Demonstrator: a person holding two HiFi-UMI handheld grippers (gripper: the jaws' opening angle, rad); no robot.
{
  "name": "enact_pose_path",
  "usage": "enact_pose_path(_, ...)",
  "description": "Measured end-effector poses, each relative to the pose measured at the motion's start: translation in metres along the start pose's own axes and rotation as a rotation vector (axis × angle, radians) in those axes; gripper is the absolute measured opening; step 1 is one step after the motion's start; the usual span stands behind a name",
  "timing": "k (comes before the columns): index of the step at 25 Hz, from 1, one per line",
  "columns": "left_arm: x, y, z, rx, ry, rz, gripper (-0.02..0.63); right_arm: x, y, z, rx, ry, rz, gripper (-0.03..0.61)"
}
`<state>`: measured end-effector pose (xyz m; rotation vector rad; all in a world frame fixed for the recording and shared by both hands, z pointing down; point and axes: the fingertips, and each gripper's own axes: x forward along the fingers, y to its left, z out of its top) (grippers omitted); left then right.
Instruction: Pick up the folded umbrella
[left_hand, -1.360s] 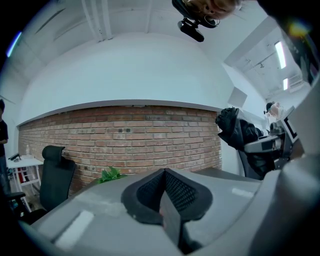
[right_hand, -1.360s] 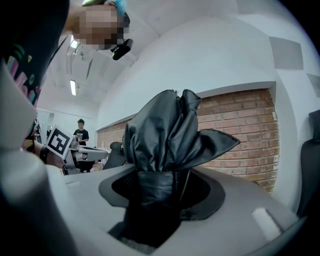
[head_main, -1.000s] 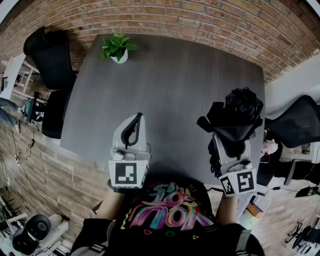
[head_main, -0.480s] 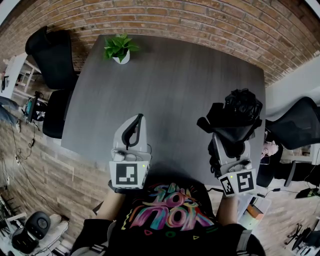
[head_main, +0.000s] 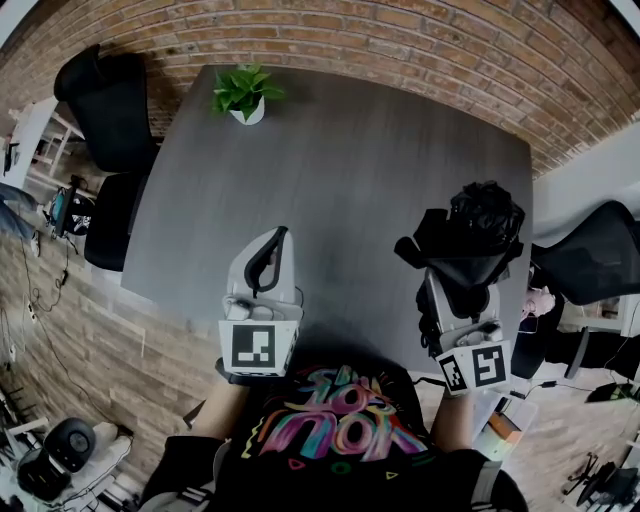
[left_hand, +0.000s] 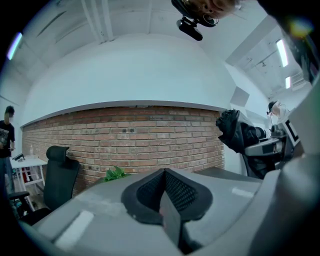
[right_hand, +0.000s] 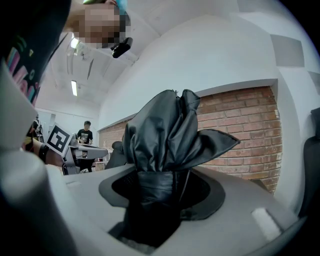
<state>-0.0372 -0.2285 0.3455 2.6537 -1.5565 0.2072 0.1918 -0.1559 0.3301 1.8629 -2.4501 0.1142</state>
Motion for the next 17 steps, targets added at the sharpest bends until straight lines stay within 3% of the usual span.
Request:
enact_pose_path(8, 0.0035, -0.0006, -0.0037, 0.008, 0.006, -0.009, 0.002, -0.0025, -0.0021, -0.0036, 0.003, 0.006, -0.009, 0.238)
enact_pose_path(17, 0.0100, 0.0020, 0.0013, -0.039, -0.010, -0.036, 0.002, -0.0030, -0.0040, -0.0006, -0.003, 0.004, -0.007, 0.238)
